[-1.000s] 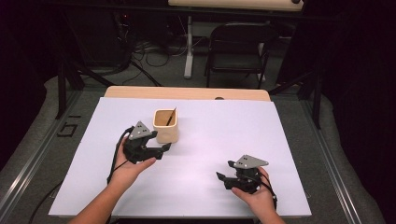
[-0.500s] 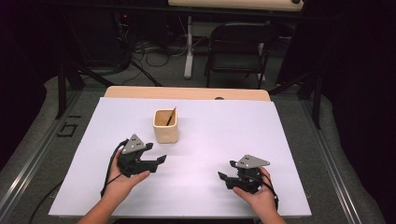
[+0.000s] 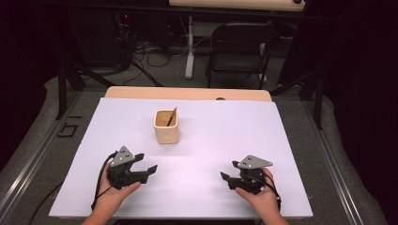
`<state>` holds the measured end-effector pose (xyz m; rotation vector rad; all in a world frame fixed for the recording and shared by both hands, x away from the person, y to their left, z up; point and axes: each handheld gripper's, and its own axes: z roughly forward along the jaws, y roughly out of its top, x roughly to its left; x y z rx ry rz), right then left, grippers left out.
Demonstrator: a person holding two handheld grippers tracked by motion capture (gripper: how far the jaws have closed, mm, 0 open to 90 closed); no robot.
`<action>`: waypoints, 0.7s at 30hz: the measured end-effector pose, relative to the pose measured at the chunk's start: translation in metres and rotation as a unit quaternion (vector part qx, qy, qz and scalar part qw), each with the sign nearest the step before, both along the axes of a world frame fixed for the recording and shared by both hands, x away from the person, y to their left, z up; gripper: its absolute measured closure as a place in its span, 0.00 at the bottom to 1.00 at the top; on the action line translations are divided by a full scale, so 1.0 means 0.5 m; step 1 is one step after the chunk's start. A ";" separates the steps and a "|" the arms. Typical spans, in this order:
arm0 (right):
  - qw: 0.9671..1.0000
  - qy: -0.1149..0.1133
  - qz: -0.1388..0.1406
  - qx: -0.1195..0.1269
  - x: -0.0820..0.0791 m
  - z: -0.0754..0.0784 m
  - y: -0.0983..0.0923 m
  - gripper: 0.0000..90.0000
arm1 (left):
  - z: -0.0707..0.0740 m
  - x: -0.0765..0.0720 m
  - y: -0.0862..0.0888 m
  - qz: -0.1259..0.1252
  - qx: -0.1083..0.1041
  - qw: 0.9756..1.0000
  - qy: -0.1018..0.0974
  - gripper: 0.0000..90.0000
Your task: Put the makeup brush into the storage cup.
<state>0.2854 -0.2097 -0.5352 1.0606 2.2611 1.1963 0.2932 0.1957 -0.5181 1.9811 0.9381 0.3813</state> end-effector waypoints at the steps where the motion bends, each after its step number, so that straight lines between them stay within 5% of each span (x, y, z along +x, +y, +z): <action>1: 1.000 0.000 -0.001 0.001 0.000 0.000 -0.001 0.40 | -0.001 0.000 0.003 0.000 0.003 1.000 -0.001 0.33; 21: 1.000 0.003 -0.023 -0.005 -0.009 -0.010 -0.047 0.40 | -0.030 -0.013 0.046 0.016 0.008 1.000 -0.004 0.34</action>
